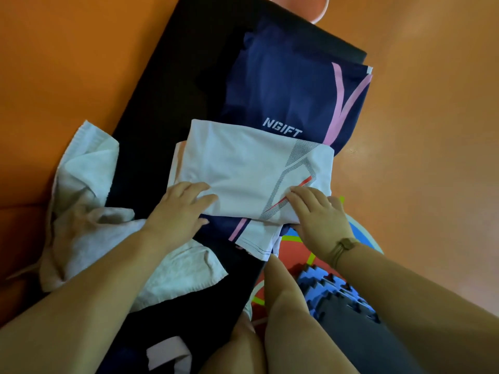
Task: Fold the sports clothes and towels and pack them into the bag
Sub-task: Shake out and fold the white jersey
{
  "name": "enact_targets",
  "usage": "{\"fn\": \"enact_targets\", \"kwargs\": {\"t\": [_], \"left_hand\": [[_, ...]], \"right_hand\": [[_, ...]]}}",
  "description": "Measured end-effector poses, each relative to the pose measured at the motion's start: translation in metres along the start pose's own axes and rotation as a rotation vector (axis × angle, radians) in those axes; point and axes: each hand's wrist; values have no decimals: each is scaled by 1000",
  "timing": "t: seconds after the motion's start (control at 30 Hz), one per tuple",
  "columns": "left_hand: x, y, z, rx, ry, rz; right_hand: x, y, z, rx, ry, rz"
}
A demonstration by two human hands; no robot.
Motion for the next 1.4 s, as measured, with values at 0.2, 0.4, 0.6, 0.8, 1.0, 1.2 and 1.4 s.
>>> {"fn": "enact_targets", "kwargs": {"t": [0.2, 0.4, 0.6, 0.8, 1.0, 1.2, 1.4], "left_hand": [[2, -8, -12, -72, -70, 138], [21, -4, -2, 124, 88, 185], [88, 4, 10, 178, 346, 135], [152, 16, 19, 271, 753, -53], [120, -26, -11, 431, 606, -17], [76, -69, -21, 467, 459, 32], [70, -91, -14, 451, 309, 124]], "right_hand": [[3, -9, 12, 76, -1, 123], [34, -20, 23, 14, -108, 46], [111, -15, 33, -30, -331, -204], [148, -4, 30, -145, -999, -557], [98, -18, 24, -357, -1086, -622], [42, -37, 26, -411, -710, -500], [37, -38, 34, -356, -461, -401]]}}
Point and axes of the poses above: each hand's wrist, its own y-axis away from the middle knuckle, its own x-axis out of the back of the hand, z = x × y, and after that the axes turned 8 degrees about y, right-handed
